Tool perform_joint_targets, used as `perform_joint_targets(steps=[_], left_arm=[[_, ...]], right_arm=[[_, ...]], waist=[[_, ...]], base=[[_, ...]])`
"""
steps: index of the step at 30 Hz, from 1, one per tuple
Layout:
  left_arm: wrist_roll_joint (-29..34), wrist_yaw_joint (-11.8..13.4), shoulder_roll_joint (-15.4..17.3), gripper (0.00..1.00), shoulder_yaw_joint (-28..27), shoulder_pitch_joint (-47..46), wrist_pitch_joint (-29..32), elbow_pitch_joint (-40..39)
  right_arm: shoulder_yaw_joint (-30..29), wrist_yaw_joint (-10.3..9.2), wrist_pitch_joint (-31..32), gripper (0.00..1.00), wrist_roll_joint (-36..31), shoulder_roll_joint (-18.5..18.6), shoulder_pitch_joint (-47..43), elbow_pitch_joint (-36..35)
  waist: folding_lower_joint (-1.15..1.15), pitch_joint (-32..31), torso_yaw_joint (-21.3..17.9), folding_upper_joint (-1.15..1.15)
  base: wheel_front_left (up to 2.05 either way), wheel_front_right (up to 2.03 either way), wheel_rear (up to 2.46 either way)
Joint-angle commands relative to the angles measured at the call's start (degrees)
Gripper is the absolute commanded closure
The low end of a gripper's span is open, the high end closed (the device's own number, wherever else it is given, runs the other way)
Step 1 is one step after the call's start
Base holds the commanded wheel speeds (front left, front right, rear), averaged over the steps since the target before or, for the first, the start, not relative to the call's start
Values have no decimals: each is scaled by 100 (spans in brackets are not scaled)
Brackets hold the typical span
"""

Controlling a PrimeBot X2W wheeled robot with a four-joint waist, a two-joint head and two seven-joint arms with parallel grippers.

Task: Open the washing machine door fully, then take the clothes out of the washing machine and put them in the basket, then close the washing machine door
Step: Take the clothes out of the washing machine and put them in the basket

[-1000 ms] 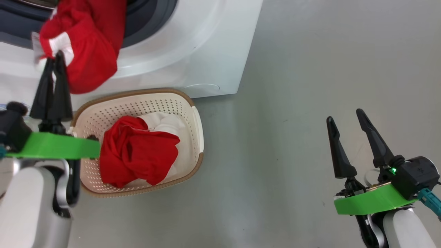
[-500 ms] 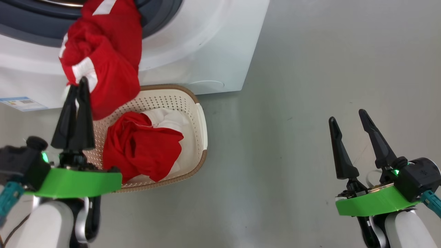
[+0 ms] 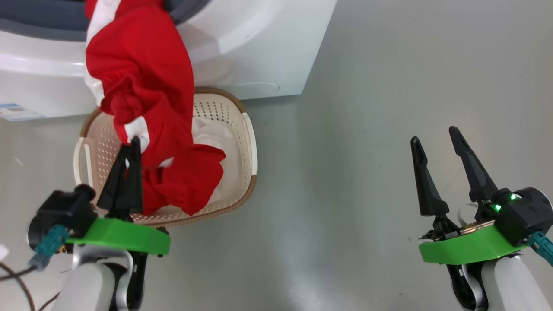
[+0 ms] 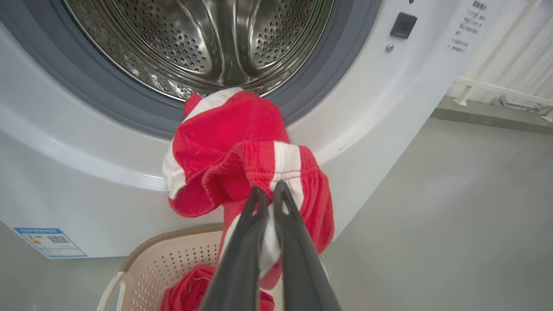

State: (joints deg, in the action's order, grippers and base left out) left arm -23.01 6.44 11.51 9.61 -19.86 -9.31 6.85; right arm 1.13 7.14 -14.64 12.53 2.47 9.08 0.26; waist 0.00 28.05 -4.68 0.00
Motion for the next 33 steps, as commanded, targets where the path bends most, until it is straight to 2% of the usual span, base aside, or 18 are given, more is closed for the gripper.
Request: perform_joint_targets(steps=[1, 10, 11, 20, 33], left_arm=[[-52, -73, 72, 100, -160, -222, -103, 80], [-130, -374, -88, 100, -115, -1022, -431, 2005], [-130, -374, -88, 100, -115, -1022, -431, 2005], [-82, -611, -121, 100, -180, -1790, -556, 3652], [144, -720, -91, 100, -330, -2386, -568, 5007]], right_arm=[[170, 35, -36, 0, -6, 41, 76, -135], [233, 35, -36, 0, -21, 41, 208, -131], [233, 35, -36, 0, -21, 41, 208, -131], [300, 35, -36, 0, -32, 41, 318, -143], [478, 35, -36, 0, 17, 41, 471, -141]], waist=[[0, 93, -34, 0], [0, 412, -168, 0], [0, 412, -168, 0], [0, 741, -253, 0], [0, 1274, -473, 0]], base=[[0, 0, 0], [0, 0, 0], [0, 0, 0], [0, 0, 0], [0, 0, 0]])
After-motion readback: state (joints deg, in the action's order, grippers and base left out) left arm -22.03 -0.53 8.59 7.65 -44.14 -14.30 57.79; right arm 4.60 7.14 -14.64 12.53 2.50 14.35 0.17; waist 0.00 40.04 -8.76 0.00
